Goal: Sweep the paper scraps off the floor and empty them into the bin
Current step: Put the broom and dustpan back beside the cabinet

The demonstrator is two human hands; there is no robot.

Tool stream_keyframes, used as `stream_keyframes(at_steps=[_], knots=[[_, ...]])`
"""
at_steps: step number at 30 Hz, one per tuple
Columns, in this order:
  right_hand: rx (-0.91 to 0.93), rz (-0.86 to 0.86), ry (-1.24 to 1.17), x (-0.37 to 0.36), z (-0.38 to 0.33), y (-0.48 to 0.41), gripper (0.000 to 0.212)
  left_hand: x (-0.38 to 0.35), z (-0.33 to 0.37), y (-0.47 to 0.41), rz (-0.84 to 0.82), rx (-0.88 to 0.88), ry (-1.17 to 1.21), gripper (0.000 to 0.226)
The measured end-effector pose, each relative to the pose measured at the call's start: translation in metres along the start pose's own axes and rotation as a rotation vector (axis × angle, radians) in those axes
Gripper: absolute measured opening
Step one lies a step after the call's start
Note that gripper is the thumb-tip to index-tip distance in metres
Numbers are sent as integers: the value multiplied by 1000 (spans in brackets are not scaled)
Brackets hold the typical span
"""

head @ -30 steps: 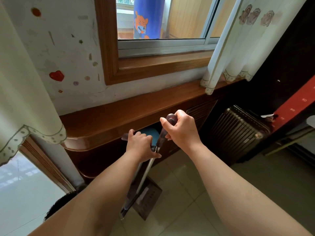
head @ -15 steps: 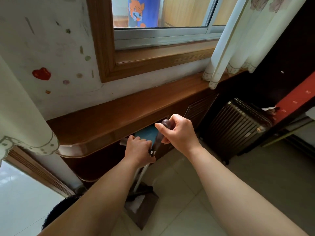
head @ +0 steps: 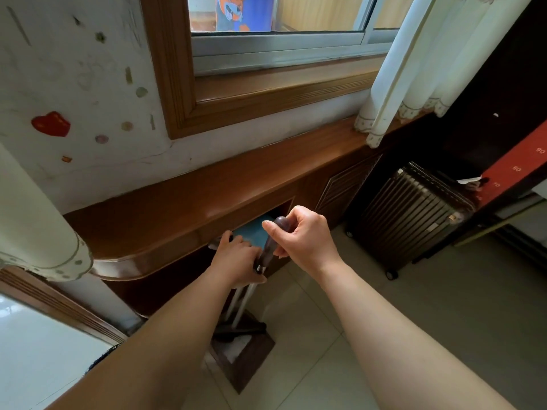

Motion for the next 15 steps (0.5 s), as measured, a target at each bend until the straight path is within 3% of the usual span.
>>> stream_keyframes(at_steps=[7,15], knots=[[-65,47,48,-24,-19,-10,36,19,-26,-8,-88,-37,-26,31],[-156,112,179,-40,-28,-21,40,22,-52,-3,176,-118,57,20]])
Point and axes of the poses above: each hand's wrist, its own y-axis away from the middle knuckle, its own x-axis out of the back of the hand, z = x × y, the point moved 2 cm from there along -y, towards the middle knuckle, and after that the axes turned 13 degrees about y, right-handed, at the moved point
